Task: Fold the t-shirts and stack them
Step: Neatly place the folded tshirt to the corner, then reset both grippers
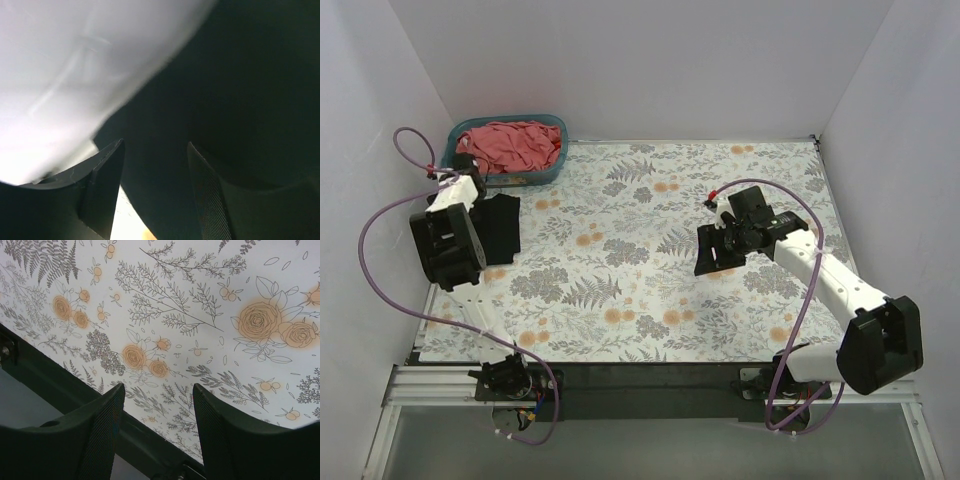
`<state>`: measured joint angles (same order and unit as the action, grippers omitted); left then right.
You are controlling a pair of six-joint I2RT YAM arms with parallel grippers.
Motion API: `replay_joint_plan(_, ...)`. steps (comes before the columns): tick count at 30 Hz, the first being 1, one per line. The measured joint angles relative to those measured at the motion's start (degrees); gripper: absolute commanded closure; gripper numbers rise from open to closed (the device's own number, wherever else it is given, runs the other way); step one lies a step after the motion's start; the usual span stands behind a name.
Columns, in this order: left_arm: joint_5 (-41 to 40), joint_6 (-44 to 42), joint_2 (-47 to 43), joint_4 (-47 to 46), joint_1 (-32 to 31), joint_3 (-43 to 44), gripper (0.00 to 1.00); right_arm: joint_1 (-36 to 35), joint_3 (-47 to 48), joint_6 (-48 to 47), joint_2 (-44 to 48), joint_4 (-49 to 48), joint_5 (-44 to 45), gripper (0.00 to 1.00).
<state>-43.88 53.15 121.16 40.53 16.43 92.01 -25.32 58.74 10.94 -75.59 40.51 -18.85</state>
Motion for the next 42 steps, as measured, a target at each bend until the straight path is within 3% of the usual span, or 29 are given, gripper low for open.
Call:
replay_joint_plan(4,10.2,3.7,-6.3,1.3,-0.2,-1.8,0.45,0.0,0.1,0.2,1.9,0.1,1.3,0.37)
replay_joint_plan(6,15.8,5.1,-12.3,1.4,-0.4,-4.3,0.35,0.0,0.4,0.2,3.5,0.2,2.3,0.36)
replay_joint_plan(7,19.3,6.1,-16.3,1.5,-0.8,-5.5,0.34,0.0,0.7,0.3,4.3,0.2,2.8,0.35)
replay_joint_plan(9,26.6,7.7,-24.3,0.9,-1.8,-7.5,0.17,0.0,1.4,0.5,6.1,0.2,4.5,0.33)
replay_joint_plan(11,35.1,9.9,-33.1,-0.7,-3.9,-9.3,0.14,0.2,2.0,0.9,8.1,0.2,6.5,0.31)
replay_joint_plan(17,51.3,17.0,-52.5,-5.1,-21.0,-16.7,0.14,1.2,2.7,2.6,15.2,0.8,16.0,0.16)
replay_joint_plan(19,54.3,18.8,-57.7,-4.5,-25.0,-20.4,0.14,1.3,3.1,3.5,18.3,1.4,19.5,0.02)
replay_joint_plan(23,52.5,20.7,-68.2,1.7,-25.2,-23.7,0.14,1.4,3.4,3.9,26.0,1.7,26.1,0.02)
replay_joint_plan(27,44.5,20.8,-79.4,7.7,-25.1,-21.9,0.14,1.4,3.4,3.3,34.9,1.7,32.7,0.02)
replay_joint_plan(33,31.0,21.6,-94.1,12.2,-25.3,-23.1,0.06,1.4,2.4,2.8,46.0,1.3,38.6,0.02)
replay_joint_plan(42,24.7,22.6,-103.1,10.4,-25.9,-38.4,0.05,1.4,-5.8,2.8,53.1,1.4,42.2,0.02)
